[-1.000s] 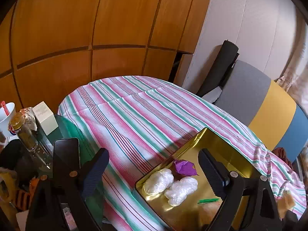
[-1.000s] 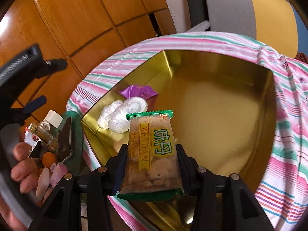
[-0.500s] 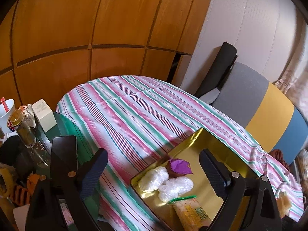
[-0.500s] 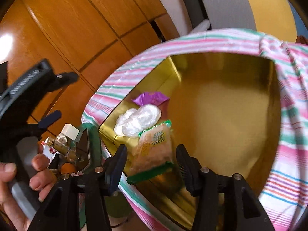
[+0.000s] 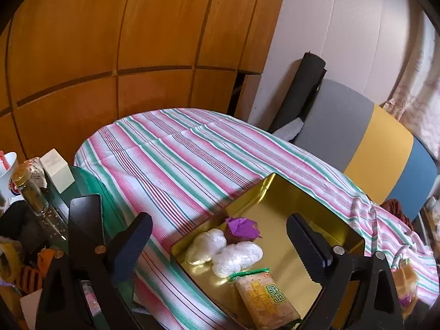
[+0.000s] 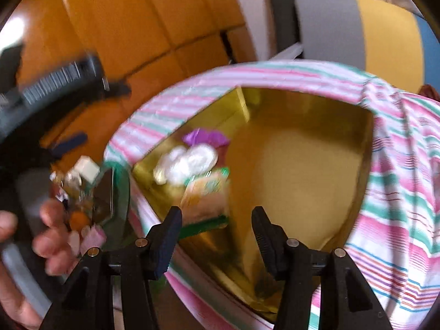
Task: Organize objects
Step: 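Place the purple candy and WEIDAN biscuit into the gold tray with both tools, then return both tools from the tray to the snack pile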
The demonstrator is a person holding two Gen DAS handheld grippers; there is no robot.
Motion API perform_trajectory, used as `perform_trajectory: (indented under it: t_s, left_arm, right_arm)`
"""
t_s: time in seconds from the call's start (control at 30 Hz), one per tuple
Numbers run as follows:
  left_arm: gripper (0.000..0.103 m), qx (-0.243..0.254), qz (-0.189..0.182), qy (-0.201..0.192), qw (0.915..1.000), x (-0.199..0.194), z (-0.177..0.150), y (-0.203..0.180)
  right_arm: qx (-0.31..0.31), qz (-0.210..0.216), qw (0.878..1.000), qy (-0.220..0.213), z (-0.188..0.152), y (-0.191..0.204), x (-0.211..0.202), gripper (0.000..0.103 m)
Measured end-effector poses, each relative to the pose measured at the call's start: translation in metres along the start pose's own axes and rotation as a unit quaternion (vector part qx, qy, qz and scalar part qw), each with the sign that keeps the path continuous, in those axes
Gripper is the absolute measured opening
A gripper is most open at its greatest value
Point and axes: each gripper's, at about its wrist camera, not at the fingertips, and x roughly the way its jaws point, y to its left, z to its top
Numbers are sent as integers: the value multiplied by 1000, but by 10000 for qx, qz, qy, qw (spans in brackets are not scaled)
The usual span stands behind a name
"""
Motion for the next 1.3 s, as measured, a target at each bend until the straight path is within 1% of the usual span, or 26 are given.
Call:
perform_trajectory:
  t_s: [0.07,0.17,0.2,0.23,0.3,0.37,0.43,0.57,0.67,0.73,0.77,0.83,0.9,0.93,1.0,1.07,1.13,1.17,1.23,1.3]
  left_arm:
    - [100,-28,31,-15,10000,-2,1,3]
    - [100,-62,39,15,10000,-3,1,7]
    - [100,-70,35,25,10000,-3,1,7]
    - [100,-73,27,35,10000,-3,1,7]
    - [100,-56,-12,41,10000,-2,0,6]
    - [100,-14,2,49,10000,-1,-3,3]
    - [101,41,-44,124,9999,2,-7,-2]
    - [101,285,-166,284,9991,6,-19,-17]
    - [102,534,-318,357,9974,5,-30,-33]
    - [102,708,-418,421,9957,5,-37,-43]
    - [103,815,-497,452,9944,5,-42,-50]
    - [103,1069,-663,538,9906,4,-52,-65]
    - [103,1288,-819,610,9864,1,-61,-77]
    - [103,1399,-907,632,9840,-2,-66,-83]
    - [103,1599,-1079,698,9787,-7,-76,-95]
    - [103,1767,-1273,783,9729,-12,-84,-107]
    - [103,1942,-1437,864,9665,-17,-95,-119]
    - [103,2037,-1522,907,9629,-20,-100,-125]
    - [103,2228,-1690,974,9552,-26,-112,-137]
    - [103,2410,-1771,1036,9486,-30,-121,-146]
  right_arm:
    - [-161,-107,9998,74,3,5,10,53]
    - [-422,-622,9970,192,8,5,24,53]
    - [-415,-726,9963,183,10,3,24,53]
    - [-340,-685,9970,98,11,-1,20,53]
    - [-111,-378,9991,-145,10,-9,5,54]
    - [7,-323,9990,-317,9,-14,-9,54]
    - [65,-427,9980,-459,6,-17,-18,54]
    - [328,-537,9957,-679,0,-36,-40,54]
    - [481,-902,9901,-962,-5,-51,-60,54]
    - [551,-1250,9836,-1176,-7,-61,-72,54]
    - [608,-1414,9797,-1287,-10,-68,-80,54]
    - [734,-1637,9744,-1356,-15,-80,-92,54]
    - [960,-1896,9680,-1332,-22,-98,-102,55]
    - [1110,-1968,9661,-1247,-26,-108,-103,55]
    - [1502,-1985,9619,-1130,-38,-133,-108,55]
    - [1827,-1817,9592,-1167,-53,-154,-116,55]
    - [2157,-1760,9530,-1192,-68,-174,-124,55]
    - [2252,-1805,9503,-1169,-75,-183,-126,55]
    - [2323,-2058,9443,-1097,-88,-199,-133,55]
    - [2427,-2274,9371,-1062,-99,-217,-139,55]
